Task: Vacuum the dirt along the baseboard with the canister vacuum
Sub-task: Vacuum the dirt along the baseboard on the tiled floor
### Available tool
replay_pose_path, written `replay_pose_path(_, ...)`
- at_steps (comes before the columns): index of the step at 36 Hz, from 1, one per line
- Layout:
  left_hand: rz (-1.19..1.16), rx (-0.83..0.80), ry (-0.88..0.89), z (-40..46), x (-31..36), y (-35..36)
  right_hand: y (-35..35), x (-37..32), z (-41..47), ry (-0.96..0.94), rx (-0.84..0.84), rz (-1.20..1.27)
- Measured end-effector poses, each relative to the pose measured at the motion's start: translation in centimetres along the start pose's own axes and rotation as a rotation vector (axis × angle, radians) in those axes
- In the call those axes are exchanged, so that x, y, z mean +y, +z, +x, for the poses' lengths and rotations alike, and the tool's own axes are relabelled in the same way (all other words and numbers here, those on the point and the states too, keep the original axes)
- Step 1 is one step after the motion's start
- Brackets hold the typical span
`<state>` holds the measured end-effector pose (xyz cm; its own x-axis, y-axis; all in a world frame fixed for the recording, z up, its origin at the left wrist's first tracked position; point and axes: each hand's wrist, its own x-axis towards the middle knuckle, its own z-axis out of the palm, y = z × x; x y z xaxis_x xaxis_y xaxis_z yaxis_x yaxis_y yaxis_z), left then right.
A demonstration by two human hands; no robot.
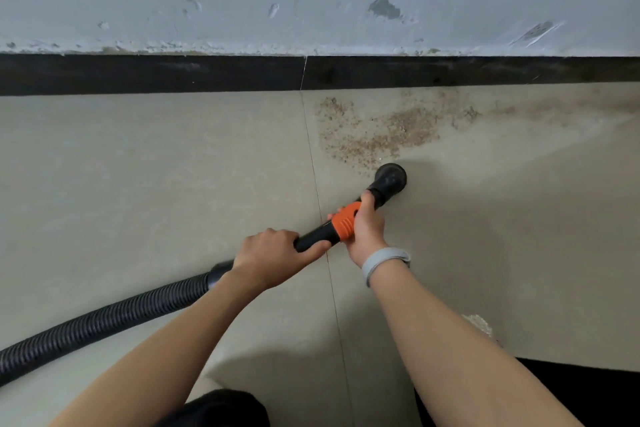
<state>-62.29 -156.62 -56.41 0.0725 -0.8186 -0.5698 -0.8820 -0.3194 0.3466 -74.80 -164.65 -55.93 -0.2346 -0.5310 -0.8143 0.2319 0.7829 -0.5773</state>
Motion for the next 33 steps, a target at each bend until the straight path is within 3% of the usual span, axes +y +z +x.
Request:
replay_pose_path(9, -0.085, 0.178, -0.288, -4.5, -5.7, 0.7, 5.4, 4.5, -3.3, 0.004, -0.201, -0.235)
replay_pose_path(14, -0.060, 0.247, -0.387, -4.9, -5.7, 0.3, 6.2, 3.1, -3.8, 0.060, -0.282, -0.385)
replay_pose_path(24, -0.141, 0.250, -0.525, -5.1, 0.6, 0.9, 3.1, -1.1, -1.6, 0.162, -0.464, -0.619)
replay_pose_path(33, -0.020, 0.187, -0.493, -3.0, 8.6, -0.1, -2.1, -5.6, 3.2, 0.250, -0.499, -0.462)
